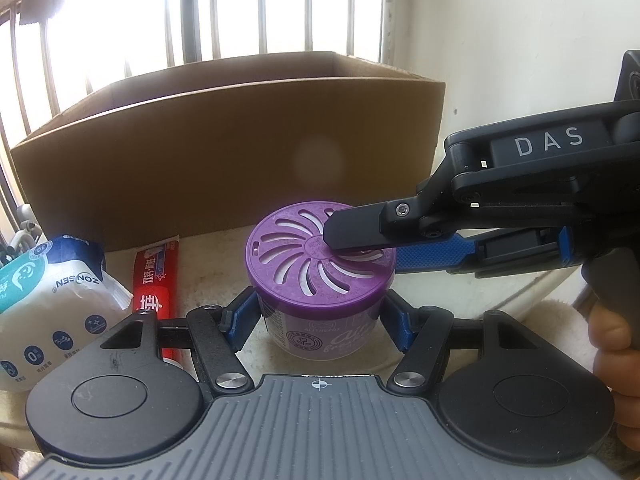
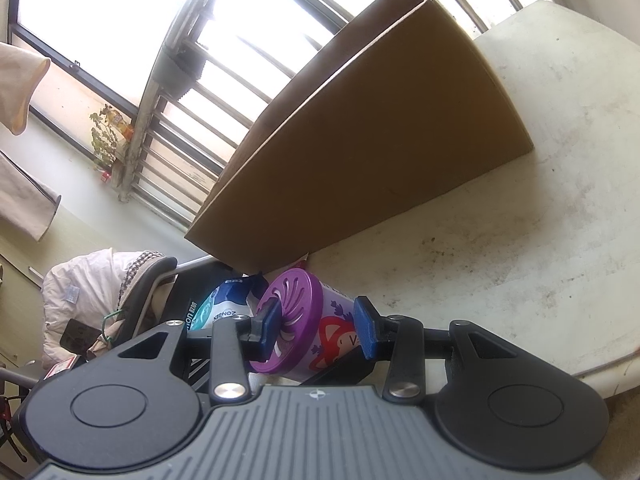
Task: Organize objects
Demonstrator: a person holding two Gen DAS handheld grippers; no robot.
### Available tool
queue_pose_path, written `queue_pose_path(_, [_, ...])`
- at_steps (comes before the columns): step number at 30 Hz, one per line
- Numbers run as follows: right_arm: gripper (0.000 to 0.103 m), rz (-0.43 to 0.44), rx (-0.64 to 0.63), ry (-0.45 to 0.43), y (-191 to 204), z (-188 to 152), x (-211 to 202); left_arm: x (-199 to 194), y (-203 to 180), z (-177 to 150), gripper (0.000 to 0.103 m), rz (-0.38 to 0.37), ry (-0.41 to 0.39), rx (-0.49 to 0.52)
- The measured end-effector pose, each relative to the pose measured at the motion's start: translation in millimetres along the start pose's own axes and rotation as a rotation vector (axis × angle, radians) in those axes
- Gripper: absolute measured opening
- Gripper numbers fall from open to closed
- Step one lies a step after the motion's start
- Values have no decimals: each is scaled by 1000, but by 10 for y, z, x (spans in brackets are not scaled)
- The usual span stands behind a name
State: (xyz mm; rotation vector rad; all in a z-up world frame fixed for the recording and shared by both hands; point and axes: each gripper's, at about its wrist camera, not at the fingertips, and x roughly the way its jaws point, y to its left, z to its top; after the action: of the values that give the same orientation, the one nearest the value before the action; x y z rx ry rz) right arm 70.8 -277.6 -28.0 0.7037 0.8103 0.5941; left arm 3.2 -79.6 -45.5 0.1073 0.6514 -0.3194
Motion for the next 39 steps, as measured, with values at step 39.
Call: queue_pose_path(39, [43, 56, -113, -43, 673, 335, 71, -190, 314, 725, 65, 56, -123, -6])
